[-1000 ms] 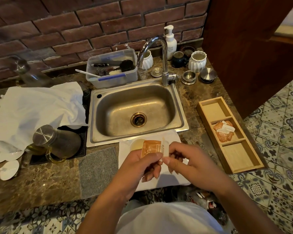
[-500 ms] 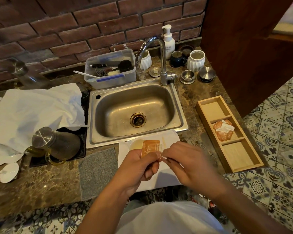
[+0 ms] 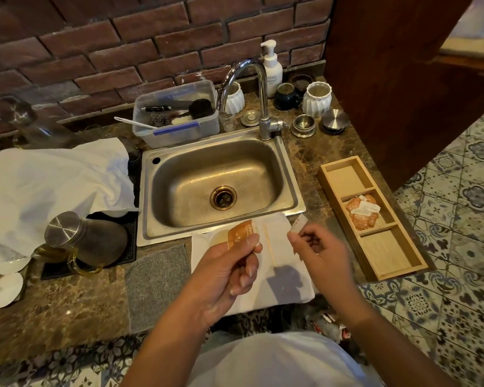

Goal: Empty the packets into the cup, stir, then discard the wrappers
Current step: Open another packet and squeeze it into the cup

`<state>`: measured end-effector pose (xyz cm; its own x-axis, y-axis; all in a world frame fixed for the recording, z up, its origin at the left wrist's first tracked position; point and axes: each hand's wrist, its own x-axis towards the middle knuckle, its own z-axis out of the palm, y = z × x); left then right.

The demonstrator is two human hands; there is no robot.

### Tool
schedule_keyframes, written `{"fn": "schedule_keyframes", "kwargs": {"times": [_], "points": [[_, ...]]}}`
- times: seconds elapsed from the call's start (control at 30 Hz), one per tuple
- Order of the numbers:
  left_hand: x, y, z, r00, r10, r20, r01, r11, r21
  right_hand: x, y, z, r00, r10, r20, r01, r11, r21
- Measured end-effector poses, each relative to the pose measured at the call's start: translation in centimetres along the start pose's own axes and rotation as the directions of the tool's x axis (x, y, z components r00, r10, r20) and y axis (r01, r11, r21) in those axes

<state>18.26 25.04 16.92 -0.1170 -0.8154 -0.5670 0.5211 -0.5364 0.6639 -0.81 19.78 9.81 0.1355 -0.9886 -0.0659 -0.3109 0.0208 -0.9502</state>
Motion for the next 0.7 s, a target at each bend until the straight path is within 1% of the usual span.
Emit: {"fn": "schedule_keyframes", "kwargs": {"times": [0.07, 0.13, 0.2, 0.27, 0.33, 0.47, 0.53, 0.63, 0.7], "points": [[0.0, -0.3, -0.2, 0.999, 0.014, 0.029, -0.013, 1.000, -0.007, 0.8, 1.9, -0.4, 0.992, 0.123, 0.030, -0.123, 0.992, -0.004], [0.0, -0.6, -0.3, 0.999, 0.021, 0.045, -0.021, 1.000, -0.018, 1.4, 3.9, -1.1, 0.973, 0.222, 0.065, -0.218, 0.974, -0.061], [0.1, -0.9, -0.3, 0.998, 0.033, 0.049, -0.030, 0.998, -0.051, 1.7, 5.8, -1.8, 0.952, 0.299, 0.066, -0.291, 0.950, -0.117], [0.3, -1.1, -0.4, 0.998, 0.041, 0.038, -0.037, 0.996, -0.077, 1.9, 7.2, -2.3, 0.934, 0.354, 0.041, -0.344, 0.927, -0.148], [0.3, -1.2, -0.5, 0.998, 0.045, 0.044, -0.042, 0.997, -0.068, 2.3, 8.6, -2.6, 0.909, 0.416, 0.007, -0.410, 0.900, -0.146], [0.3, -1.5, -0.7, 0.995, 0.032, 0.093, -0.030, 0.999, -0.014, 3.3, 11.2, -2.9, 0.789, 0.601, -0.129, -0.610, 0.791, -0.043], [0.3, -1.7, -0.5, 0.995, 0.028, 0.100, -0.028, 1.000, 0.002, 3.6, 12.2, -2.8, 0.749, 0.644, -0.154, -0.654, 0.756, -0.025], [0.4, -1.9, -0.3, 0.996, 0.021, 0.091, -0.022, 1.000, 0.010, 4.2, 13.2, -2.5, 0.715, 0.676, -0.176, -0.691, 0.722, -0.035], [0.5, -2.0, -0.3, 0.996, 0.019, 0.088, -0.021, 1.000, 0.021, 4.5, 14.0, -2.3, 0.705, 0.684, -0.189, -0.705, 0.706, -0.073]]}}
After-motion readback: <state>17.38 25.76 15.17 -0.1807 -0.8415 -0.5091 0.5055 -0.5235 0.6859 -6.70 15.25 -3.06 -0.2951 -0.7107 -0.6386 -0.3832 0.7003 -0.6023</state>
